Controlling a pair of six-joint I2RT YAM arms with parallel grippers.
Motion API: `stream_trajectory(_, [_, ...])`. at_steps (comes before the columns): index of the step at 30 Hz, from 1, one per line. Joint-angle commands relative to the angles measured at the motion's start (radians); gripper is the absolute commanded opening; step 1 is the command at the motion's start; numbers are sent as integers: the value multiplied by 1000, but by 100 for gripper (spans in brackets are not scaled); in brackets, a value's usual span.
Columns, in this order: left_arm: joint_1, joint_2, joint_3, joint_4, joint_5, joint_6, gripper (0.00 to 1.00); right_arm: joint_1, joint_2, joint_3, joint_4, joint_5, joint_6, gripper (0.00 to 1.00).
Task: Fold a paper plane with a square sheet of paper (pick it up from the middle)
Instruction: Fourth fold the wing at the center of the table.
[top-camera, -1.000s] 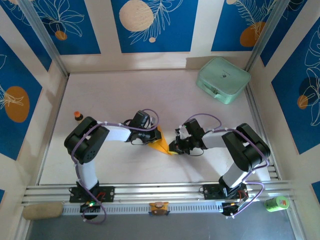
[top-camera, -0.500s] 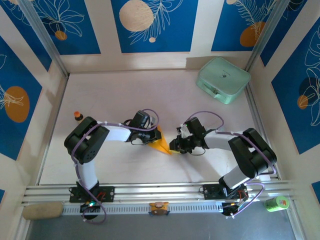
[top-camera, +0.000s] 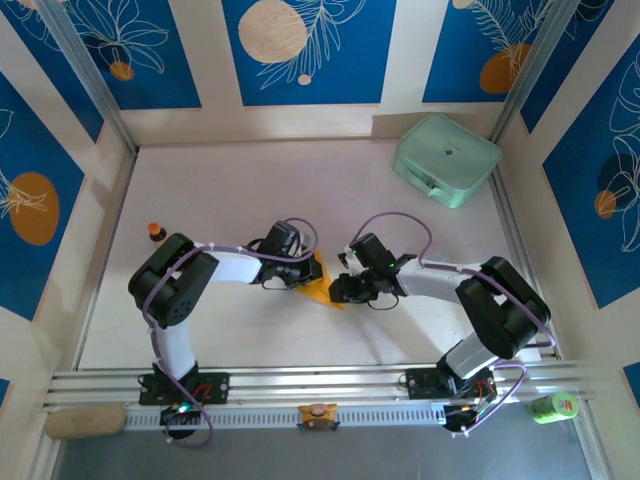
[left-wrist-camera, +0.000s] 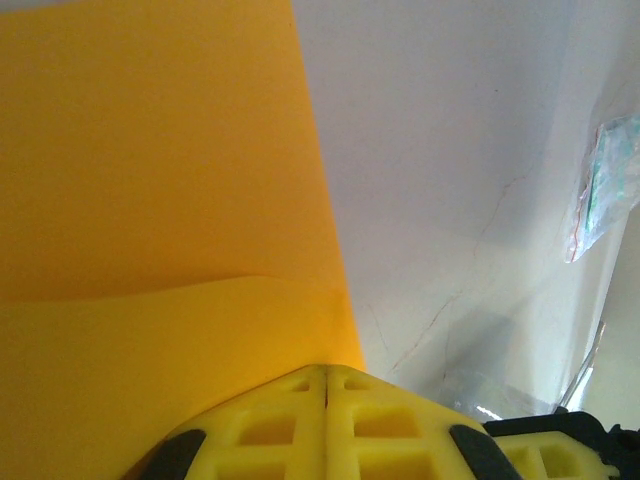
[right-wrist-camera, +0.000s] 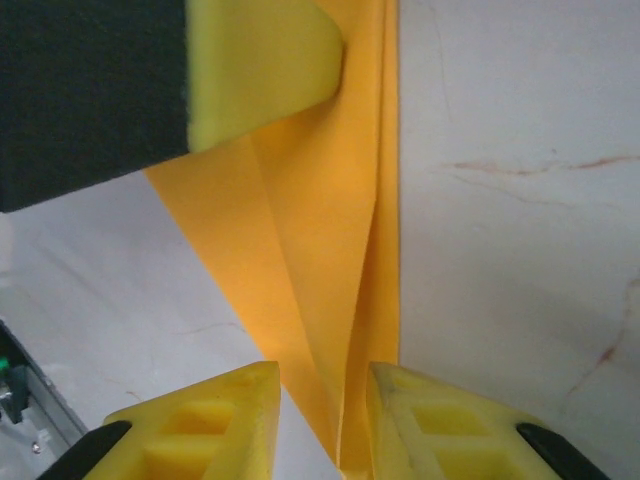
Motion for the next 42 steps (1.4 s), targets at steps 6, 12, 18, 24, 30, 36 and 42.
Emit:
stream_trajectory(6, [8, 26, -13, -26, -4, 10, 4, 10, 29, 3, -33, -29, -11, 24])
stream_trajectory(12, [9, 23, -15, -24, -4, 11, 4, 1, 30, -9, -45, -27, 6, 21])
stream_trajectory(18, [9, 24, -13, -24, -3, 12, 5, -18, 18, -38, -12, -80, 19, 11])
stream_trajectory(24, [10, 26, -15, -24, -4, 11, 4, -67, 15, -92, 72, -187, 65, 4])
stream_trajectory(30, [11, 26, -15, -26, -3, 12, 4, -86, -14, -104, 79, -207, 67, 12])
stream_trajectory(36, [12, 24, -15, -26, -1, 12, 4, -89, -21, -102, 40, -164, 68, 20])
stream_trajectory(42, [13, 26, -14, -26, 2, 12, 4, -91, -16, -108, 24, -138, 78, 19])
